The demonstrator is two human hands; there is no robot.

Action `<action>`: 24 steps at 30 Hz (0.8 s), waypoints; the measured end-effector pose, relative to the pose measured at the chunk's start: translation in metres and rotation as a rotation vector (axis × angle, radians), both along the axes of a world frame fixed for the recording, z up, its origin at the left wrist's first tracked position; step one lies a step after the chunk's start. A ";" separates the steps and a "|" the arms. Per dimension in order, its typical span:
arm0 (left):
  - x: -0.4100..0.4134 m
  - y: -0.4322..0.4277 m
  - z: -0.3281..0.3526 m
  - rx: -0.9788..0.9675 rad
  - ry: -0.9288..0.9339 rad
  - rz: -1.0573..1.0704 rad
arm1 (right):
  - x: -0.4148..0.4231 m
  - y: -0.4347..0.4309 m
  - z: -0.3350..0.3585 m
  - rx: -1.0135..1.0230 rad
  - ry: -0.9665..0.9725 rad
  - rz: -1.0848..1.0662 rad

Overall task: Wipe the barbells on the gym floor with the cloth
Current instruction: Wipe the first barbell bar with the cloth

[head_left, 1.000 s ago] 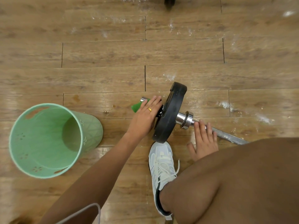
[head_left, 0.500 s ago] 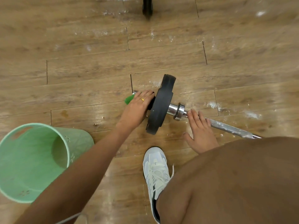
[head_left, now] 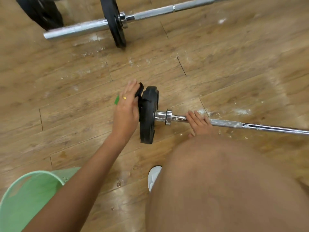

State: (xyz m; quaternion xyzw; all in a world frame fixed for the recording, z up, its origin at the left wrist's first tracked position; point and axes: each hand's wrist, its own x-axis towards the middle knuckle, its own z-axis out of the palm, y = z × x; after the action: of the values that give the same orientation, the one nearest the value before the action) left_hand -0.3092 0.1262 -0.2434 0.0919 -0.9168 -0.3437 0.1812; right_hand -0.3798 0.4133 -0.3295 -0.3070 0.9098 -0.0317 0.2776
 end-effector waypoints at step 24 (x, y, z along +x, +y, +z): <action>-0.075 0.104 -0.090 -0.217 -0.490 -0.098 | -0.038 0.039 -0.003 -0.096 -0.022 -0.125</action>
State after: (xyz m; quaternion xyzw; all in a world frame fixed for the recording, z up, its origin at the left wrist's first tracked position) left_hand -0.3845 0.2306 -0.3337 0.1077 -0.9682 -0.2192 -0.0540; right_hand -0.4173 0.4528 -0.3320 -0.2621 0.9215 -0.0960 0.2701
